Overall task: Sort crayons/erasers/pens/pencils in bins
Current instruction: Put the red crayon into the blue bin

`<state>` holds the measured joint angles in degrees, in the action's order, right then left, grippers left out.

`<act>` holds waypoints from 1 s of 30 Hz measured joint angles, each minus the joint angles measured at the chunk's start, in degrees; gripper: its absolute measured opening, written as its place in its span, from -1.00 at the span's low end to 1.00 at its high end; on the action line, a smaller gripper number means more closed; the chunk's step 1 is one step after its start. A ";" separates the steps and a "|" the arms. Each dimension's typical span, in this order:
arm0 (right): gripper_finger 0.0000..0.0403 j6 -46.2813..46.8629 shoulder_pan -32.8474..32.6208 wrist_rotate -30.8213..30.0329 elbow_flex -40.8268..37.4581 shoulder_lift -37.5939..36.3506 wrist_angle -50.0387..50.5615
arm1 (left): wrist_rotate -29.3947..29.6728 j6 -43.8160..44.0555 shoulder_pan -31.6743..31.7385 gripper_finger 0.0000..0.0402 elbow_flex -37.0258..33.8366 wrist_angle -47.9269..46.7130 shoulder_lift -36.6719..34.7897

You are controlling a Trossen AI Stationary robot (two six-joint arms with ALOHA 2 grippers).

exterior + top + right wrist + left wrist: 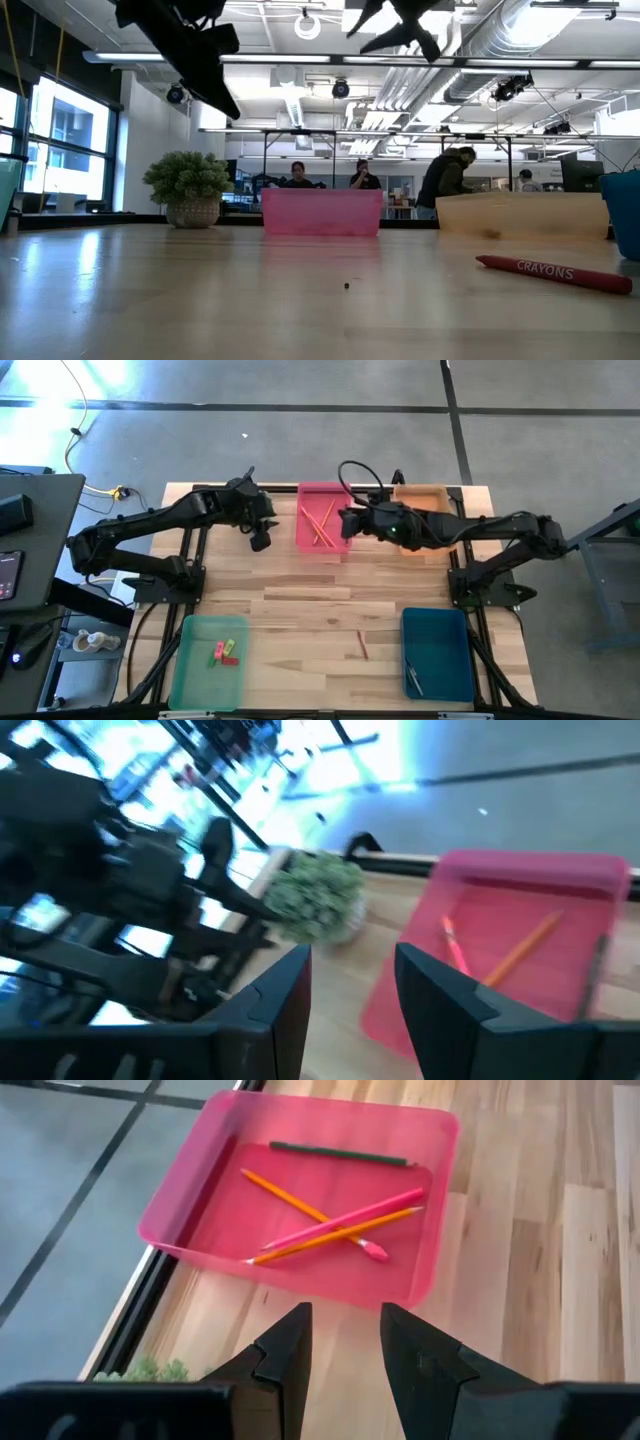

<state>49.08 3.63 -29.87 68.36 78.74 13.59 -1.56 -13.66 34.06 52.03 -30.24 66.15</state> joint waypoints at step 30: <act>-0.32 -5.40 -16.54 -6.66 12.73 6.76 0.33 | -6.78 19.50 -4.85 -0.45 0.00 -18.33 -0.02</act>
<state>43.67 -12.90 -36.53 81.09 85.50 13.92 -8.34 5.84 29.21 52.03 -48.57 66.13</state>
